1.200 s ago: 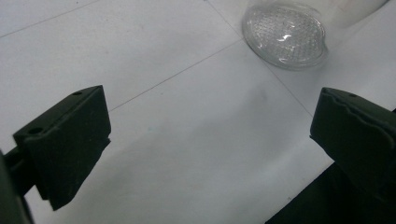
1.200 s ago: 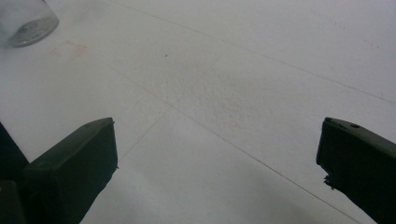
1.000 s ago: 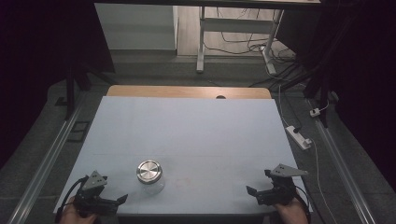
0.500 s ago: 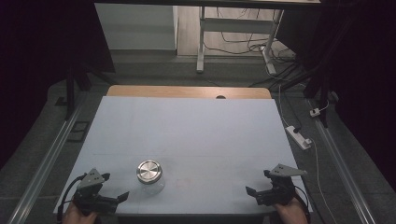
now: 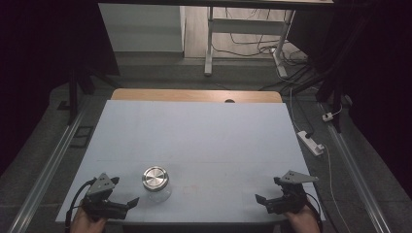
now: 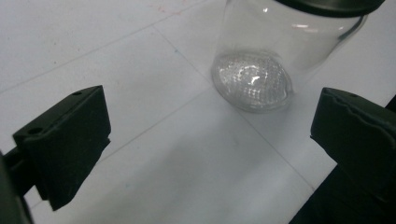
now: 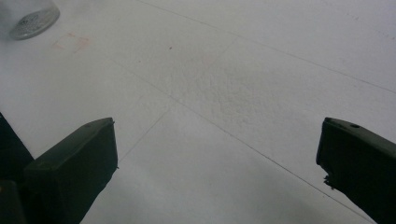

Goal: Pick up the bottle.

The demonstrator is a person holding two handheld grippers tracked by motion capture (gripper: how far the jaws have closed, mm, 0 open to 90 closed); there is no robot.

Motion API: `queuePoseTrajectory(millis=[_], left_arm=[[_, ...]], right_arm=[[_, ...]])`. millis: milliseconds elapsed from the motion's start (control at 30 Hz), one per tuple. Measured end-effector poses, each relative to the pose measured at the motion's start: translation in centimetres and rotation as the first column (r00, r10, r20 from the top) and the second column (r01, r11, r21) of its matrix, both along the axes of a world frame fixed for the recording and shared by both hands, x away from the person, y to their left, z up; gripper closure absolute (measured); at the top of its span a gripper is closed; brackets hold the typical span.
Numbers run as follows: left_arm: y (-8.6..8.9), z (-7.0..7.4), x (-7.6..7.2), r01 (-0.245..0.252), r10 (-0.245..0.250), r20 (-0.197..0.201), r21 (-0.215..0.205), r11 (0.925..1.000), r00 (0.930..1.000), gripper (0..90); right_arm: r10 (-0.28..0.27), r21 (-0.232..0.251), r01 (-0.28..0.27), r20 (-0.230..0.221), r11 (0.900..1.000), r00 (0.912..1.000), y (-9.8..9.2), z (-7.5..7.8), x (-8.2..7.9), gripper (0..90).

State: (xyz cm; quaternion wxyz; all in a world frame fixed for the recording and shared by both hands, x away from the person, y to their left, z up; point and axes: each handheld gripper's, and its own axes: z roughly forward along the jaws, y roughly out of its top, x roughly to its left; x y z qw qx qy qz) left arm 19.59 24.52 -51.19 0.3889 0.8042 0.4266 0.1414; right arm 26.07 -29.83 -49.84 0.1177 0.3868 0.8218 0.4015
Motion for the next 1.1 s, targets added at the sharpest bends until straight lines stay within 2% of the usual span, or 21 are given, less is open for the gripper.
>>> queuePoseTrajectory(millis=[233,333,533,667,833,1100], left_arm=[[-0.7,0.1,0.4,0.022,-0.022,0.009,0.013,0.9997,0.9997,0.0],[-1.1,0.0,0.7,0.046,-0.046,0.014,0.014,0.9988,0.9988,0.0],[-2.1,-0.2,1.6,0.1,-0.1,0.018,0.012,0.9949,0.9948,0.0],[-2.8,-0.4,2.1,0.119,-0.119,0.012,0.025,0.9926,0.9928,0.0],[-3.6,-0.5,2.5,0.138,-0.139,0.023,0.02,0.9902,0.9901,0.0],[-4.8,-0.5,3.5,0.17,-0.169,-0.016,0.013,0.9854,0.9854,0.0]], right_arm=[[0.006,-0.007,-0.006,-0.001,1.0,1.0,0.1,0.0,0.0,0.0],[0.009,-0.008,-0.009,-0.005,1.0,0.9999,0.1,0.0,0.0,0.0],[0.012,-0.011,-0.012,-0.008,1.0,0.9999,0.1,-0.1,0.1,0.0],[0.012,-0.01,-0.012,-0.013,1.0,0.9998,0.1,-0.1,0.1,0.0],[0.017,-0.015,-0.017,-0.015,1.0,0.9997,0.2,-0.1,0.2,0.0],[0.02,-0.02,-0.02,-0.019,1.0,0.9996,0.3,-0.1,0.2,0.0]])
